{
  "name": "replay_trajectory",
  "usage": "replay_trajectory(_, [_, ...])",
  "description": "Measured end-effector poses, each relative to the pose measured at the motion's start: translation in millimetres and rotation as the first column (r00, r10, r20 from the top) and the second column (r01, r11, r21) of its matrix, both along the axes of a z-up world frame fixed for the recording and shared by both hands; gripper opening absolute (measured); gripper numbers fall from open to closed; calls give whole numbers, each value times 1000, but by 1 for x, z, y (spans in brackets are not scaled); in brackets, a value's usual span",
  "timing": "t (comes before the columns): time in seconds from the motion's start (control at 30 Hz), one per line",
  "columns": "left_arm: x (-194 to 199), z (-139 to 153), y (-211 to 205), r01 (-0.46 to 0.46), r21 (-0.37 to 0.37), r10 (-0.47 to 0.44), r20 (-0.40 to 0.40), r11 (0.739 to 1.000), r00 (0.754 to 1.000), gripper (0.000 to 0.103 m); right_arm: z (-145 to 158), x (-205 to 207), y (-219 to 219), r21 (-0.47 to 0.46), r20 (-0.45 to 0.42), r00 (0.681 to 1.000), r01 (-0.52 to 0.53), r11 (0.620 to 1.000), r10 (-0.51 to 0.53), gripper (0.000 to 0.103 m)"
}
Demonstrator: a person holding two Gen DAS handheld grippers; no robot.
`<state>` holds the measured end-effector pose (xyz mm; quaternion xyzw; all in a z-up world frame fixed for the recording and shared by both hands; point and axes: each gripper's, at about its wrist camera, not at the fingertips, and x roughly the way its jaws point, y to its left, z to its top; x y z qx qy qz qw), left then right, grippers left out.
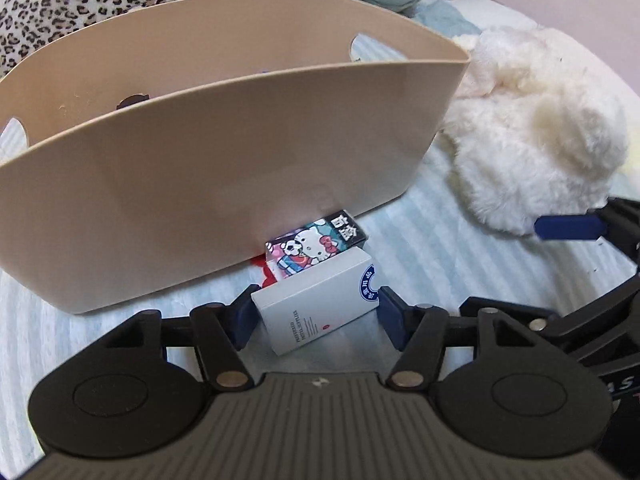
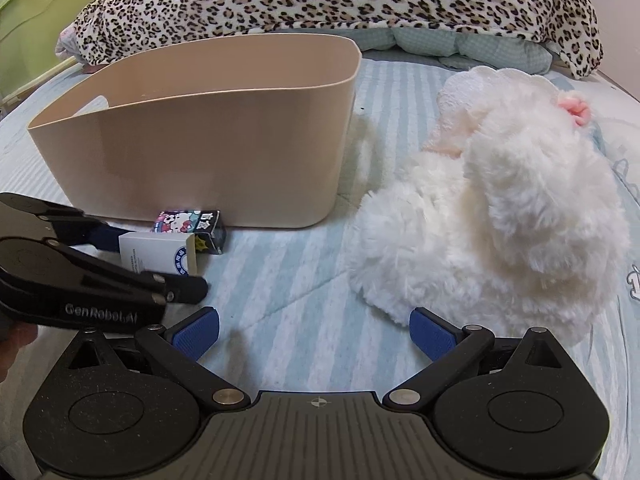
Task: Organize objects
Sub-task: 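Move the left tool to the white box and grasp it, then lift the white box with the left tool while the right tool approaches the small printed box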
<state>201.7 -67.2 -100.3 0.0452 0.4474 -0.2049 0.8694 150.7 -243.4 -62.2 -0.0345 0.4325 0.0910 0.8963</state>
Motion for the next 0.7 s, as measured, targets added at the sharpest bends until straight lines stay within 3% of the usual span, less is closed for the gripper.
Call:
replay_trajectory(0.37, [-17,6,23,-29,13,29,2,999,1000,63,7,-4,12,17,8,1000,-17,1000,17,103])
replay_trajectory(0.7, [-7,14,83,-195,54,194,25,979,981,63,9,23,65,81,16,998,-66,995,65,103])
